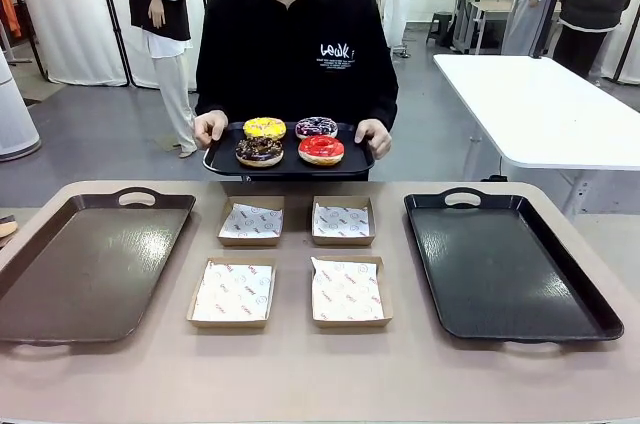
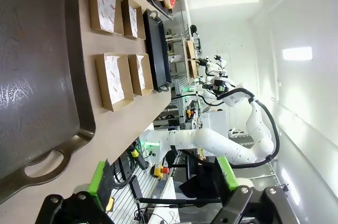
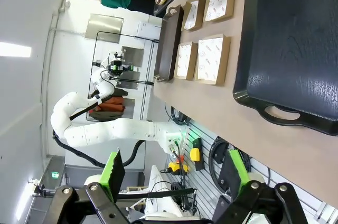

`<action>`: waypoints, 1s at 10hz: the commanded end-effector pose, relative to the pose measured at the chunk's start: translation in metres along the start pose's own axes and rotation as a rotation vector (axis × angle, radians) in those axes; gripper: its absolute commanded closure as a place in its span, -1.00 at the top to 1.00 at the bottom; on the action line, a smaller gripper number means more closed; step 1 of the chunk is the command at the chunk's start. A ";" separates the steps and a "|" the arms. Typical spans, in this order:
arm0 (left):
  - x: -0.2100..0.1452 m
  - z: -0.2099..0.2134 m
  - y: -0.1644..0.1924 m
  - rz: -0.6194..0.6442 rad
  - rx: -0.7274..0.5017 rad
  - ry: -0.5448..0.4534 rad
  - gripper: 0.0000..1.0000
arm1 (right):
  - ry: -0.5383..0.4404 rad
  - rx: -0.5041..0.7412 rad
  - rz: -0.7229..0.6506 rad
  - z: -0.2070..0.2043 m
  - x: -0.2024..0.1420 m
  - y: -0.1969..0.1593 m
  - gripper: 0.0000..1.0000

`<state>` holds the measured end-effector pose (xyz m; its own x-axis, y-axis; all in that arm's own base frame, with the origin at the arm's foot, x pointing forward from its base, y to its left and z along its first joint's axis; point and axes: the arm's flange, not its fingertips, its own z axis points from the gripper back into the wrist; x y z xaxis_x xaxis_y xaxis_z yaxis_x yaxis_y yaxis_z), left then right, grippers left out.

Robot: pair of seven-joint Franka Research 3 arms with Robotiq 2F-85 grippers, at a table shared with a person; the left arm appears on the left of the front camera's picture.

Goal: Individually package the donuts and arrange them on the tray.
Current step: Pick up one Paper togo box.

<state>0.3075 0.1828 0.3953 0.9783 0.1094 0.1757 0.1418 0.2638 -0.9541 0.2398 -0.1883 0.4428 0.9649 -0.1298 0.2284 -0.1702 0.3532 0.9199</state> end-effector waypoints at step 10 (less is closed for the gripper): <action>0.056 -0.110 -0.153 -0.189 0.500 0.141 1.00 | -0.012 0.014 0.007 0.000 0.001 -0.002 1.00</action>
<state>0.3441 0.0655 0.5270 0.9518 -0.0482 0.3031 0.2707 0.5972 -0.7551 0.2402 -0.1879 0.4422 0.9656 -0.1289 0.2256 -0.1678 0.3538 0.9201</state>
